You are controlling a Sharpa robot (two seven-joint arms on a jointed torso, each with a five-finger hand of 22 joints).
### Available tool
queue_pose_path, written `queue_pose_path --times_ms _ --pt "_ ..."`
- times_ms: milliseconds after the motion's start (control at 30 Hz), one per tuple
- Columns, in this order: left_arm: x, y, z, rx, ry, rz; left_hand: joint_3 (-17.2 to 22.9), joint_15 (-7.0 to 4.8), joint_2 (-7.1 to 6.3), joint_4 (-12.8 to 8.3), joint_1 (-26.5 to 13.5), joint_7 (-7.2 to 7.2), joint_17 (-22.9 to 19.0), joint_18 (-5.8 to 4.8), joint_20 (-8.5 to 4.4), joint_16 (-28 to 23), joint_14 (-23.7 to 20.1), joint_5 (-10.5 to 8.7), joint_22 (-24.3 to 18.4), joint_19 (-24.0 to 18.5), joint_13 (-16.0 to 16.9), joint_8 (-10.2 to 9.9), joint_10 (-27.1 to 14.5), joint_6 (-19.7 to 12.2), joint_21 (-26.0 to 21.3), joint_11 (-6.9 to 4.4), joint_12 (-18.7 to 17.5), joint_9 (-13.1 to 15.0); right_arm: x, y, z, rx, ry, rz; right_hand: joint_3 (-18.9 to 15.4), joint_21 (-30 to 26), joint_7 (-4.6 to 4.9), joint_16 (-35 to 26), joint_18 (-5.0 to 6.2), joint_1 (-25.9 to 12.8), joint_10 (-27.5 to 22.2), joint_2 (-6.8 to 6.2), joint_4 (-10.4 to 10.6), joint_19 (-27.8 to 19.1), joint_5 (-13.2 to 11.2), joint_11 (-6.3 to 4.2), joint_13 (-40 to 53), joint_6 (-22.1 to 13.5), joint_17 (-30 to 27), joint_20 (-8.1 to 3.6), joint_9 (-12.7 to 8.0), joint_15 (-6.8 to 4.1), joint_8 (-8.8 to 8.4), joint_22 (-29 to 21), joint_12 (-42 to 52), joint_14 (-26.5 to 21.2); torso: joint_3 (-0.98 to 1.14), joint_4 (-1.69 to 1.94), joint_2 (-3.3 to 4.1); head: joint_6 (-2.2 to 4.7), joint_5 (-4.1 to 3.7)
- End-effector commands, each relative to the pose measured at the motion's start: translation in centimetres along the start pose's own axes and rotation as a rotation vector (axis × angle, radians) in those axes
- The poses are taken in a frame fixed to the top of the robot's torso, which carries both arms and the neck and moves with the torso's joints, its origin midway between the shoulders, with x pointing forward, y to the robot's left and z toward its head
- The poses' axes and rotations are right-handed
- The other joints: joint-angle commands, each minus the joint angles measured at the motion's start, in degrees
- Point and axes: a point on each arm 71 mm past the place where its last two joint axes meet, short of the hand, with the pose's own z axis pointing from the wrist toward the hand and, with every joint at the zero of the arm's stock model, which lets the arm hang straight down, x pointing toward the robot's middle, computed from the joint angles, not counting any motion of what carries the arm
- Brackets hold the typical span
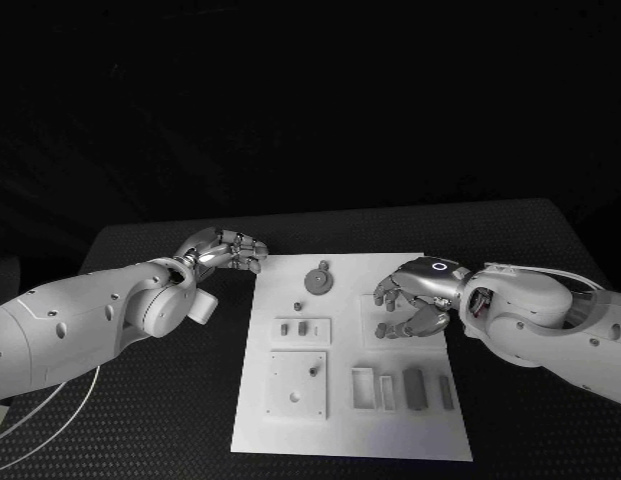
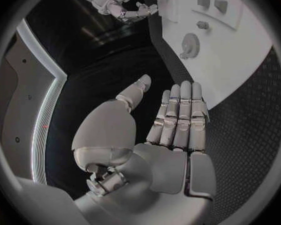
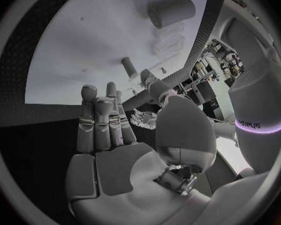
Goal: Assemble the parts on the task board
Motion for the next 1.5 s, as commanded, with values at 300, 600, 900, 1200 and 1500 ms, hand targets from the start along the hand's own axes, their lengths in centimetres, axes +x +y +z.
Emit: queue_pose_path --times_ms 300,600,900,1200,1500 --pt "0.0 -0.1 0.0 0.013 0.008 -0.008 -0.47 0.01 0.24 -0.02 0.35 -0.01 0.19 0.39 0.28 -0.4 0.3 0.11 -0.14 -0.11 -0.12 0.35 0.41 -0.02 -0.07 -0.03 -0.3 -0.09 2.0 0.6 0.2 0.011 0.097 -0.054 0.72 0.03 0.49 0.39 1.71 0.89 -0.95 0.29 0.98 0.11 0.12 0.86 -0.61 0.06 -0.11 -0.11 0.17 0.02 0.49 0.84 0.95 -0.2 -0.12 0.19 0.09 -0.24 -0.2" --pt "-0.1 -0.1 -0.1 0.01 0.006 -0.007 -0.48 0.02 0.27 -0.01 0.33 -0.02 0.24 0.39 0.28 -0.45 0.31 0.11 -0.16 -0.1 -0.13 0.37 0.44 0.0 -0.06 -0.04 -0.3 -0.1 2.0 1.5 0.8 -0.022 0.053 -0.055 1.08 0.73 0.85 1.02 1.71 3.65 2.22 3.28 -0.7 1.77 0.12 -0.53 -0.33 1.84 -0.49 -1.02 0.65 -1.33 1.88 0.93 2.75 1.73 -0.08 0.2 0.1 -0.56 -0.03" --pt "-0.1 -0.1 -0.1 0.009 0.009 -0.008 -0.5 0.02 0.29 0.0 0.3 -0.03 0.3 0.38 0.28 -0.5 0.32 0.1 -0.18 -0.1 -0.15 0.38 0.45 0.0 -0.06 -0.04 -0.31 -0.11 2.0 1.7 1.0 -0.03 0.052 -0.063 0.66 0.84 1.01 0.99 1.71 4.12 3.12 5.41 -1.92 2.3 0.12 -0.91 -0.51 2.93 -0.88 -1.25 0.86 -1.71 2.64 0.9 3.2 2.51 -0.06 0.12 0.07 -0.74 0.05" --pt "-0.1 -0.1 -0.1 0.007 0.012 -0.009 -0.55 0.03 0.31 0.03 0.21 -0.02 0.38 0.38 0.29 -0.57 0.34 0.09 -0.21 -0.1 -0.18 0.38 0.47 -0.01 -0.05 -0.04 -0.32 -0.13 1.8 2.2 1.0 -0.049 0.03 -0.065 0.41 0.88 1.08 1.0 1.71 4.6 4.57 7.89 -3.72 2.59 0.12 -1.44 -0.56 4.44 -1.14 -1.35 1.11 -2.21 3.53 0.92 3.94 2.92 -0.02 0.12 0.05 -0.9 0.03" --pt "-0.1 -0.1 -0.1 0.006 0.013 -0.01 -0.58 0.03 0.36 0.05 0.13 -0.02 0.46 0.37 0.29 -0.64 0.35 0.09 -0.25 -0.1 -0.21 0.38 0.47 -0.02 -0.05 -0.03 -0.34 -0.14 1.8 2.3 1.1 -0.057 0.026 -0.078 0.3 1.01 0.75 1.04 1.71 4.53 6.55 9.82 -4.83 3.11 0.12 -2.3 -0.03 6.71 -1.38 -1.53 1.56 -3.04 4.69 0.92 5.15 3.53 -0.06 0.12 0.05 -1.05 0.11"
